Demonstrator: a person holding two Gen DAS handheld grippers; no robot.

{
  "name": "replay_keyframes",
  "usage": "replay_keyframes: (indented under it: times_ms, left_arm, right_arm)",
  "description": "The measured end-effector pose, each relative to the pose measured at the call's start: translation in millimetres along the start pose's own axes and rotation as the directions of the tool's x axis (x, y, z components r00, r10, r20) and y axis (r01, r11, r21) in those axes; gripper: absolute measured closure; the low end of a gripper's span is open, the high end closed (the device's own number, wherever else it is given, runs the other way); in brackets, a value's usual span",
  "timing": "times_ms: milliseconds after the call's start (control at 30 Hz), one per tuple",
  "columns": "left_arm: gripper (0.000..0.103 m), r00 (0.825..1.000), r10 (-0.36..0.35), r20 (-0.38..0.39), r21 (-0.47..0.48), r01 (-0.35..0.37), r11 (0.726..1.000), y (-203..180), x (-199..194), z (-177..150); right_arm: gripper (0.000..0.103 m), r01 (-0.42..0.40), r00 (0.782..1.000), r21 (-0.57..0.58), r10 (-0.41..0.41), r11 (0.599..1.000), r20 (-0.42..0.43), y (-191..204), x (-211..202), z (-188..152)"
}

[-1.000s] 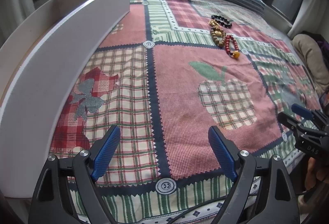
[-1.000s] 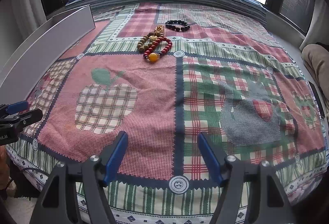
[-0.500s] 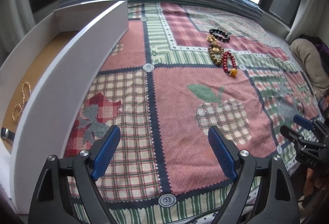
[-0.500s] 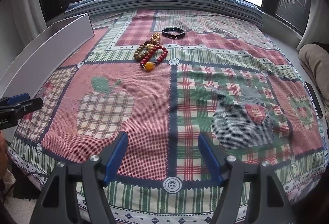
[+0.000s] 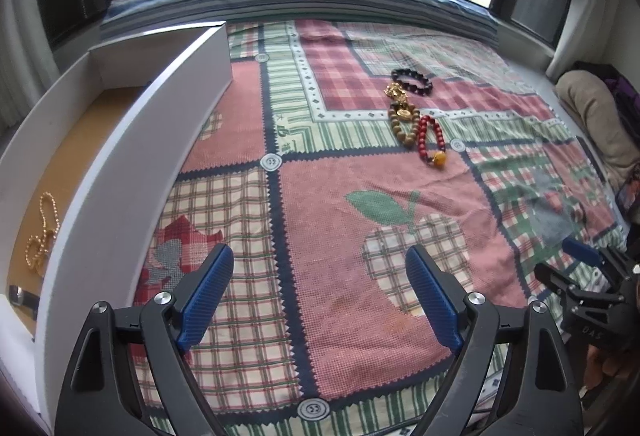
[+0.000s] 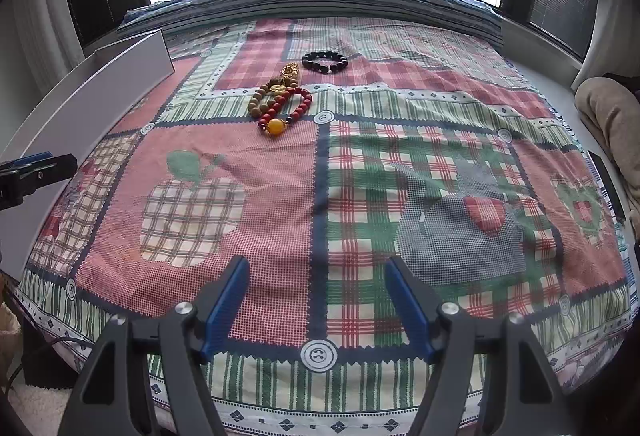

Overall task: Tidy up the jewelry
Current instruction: 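Move both tools back over the bead bracelets on the quilt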

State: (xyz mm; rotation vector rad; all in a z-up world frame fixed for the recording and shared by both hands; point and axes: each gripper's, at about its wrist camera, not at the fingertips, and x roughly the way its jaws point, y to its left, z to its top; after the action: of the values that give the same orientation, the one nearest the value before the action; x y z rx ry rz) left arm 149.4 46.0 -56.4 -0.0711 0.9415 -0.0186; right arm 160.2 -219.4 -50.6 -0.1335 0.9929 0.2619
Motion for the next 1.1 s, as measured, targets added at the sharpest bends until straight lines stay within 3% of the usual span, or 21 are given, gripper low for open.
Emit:
replay_keyframes:
  times_ms: [400,667,933,1100]
  left_arm:
    - [0.011,1.0,-0.024,0.005,0.042,0.024,0.999,-10,6,32]
    - [0.011,0.999,-0.028,-0.035,0.05,0.03,0.998,-15,24,37]
    - [0.011,0.999,-0.022,-0.041,0.019,0.023,1.0,-9,32,47]
    - [0.011,0.997,-0.054,-0.049,-0.017,0.053,0.998,-6,37,54]
  right_arm:
    - [0.031,-0.003,1.0,0.014,0.003,1.0,-0.01,-4,3,1]
    - [0.031,-0.006,1.0,0.024,0.007,1.0,-0.028,-9,11,3]
    - [0.031,-0.014,0.999,0.036,0.015,0.999,-0.038,-12,18,4]
    - [0.031,-0.017,0.999,0.047,0.019,0.999,-0.044,-16,20,3]
